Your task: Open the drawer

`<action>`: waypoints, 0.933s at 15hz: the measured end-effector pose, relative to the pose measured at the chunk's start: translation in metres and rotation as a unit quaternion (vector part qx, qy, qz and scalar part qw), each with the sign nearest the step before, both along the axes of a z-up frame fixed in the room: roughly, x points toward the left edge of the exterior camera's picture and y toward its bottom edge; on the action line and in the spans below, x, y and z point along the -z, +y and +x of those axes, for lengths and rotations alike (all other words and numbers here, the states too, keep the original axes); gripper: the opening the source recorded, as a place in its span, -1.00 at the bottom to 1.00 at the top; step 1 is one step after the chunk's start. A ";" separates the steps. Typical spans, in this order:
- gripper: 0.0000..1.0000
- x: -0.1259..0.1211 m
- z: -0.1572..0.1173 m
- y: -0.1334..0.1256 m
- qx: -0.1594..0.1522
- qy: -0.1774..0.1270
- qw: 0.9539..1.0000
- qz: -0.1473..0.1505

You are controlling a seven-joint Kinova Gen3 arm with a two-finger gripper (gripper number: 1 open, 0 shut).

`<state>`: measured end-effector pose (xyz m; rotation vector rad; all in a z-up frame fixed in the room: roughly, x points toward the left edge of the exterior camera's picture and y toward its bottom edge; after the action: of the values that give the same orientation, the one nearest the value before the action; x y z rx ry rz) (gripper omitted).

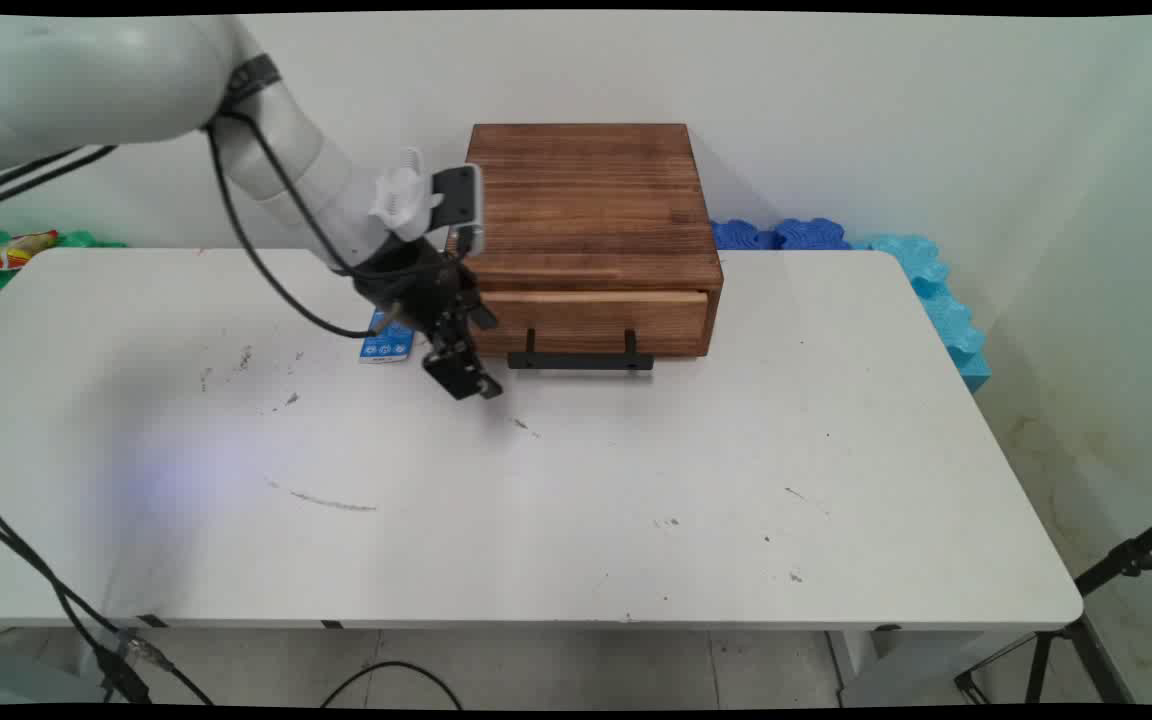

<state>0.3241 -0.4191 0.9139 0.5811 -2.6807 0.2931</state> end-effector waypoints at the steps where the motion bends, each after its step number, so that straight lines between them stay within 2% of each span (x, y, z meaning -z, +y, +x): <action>1: 1.00 0.001 -0.007 -0.003 -0.001 0.000 1.000 -0.003; 6: 1.00 0.010 -0.037 -0.022 -0.004 -0.001 1.000 -0.013; 14: 1.00 0.034 -0.063 -0.044 0.003 -0.006 1.000 -0.020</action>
<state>0.2609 -0.4631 0.8799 0.5600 -2.6816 0.3495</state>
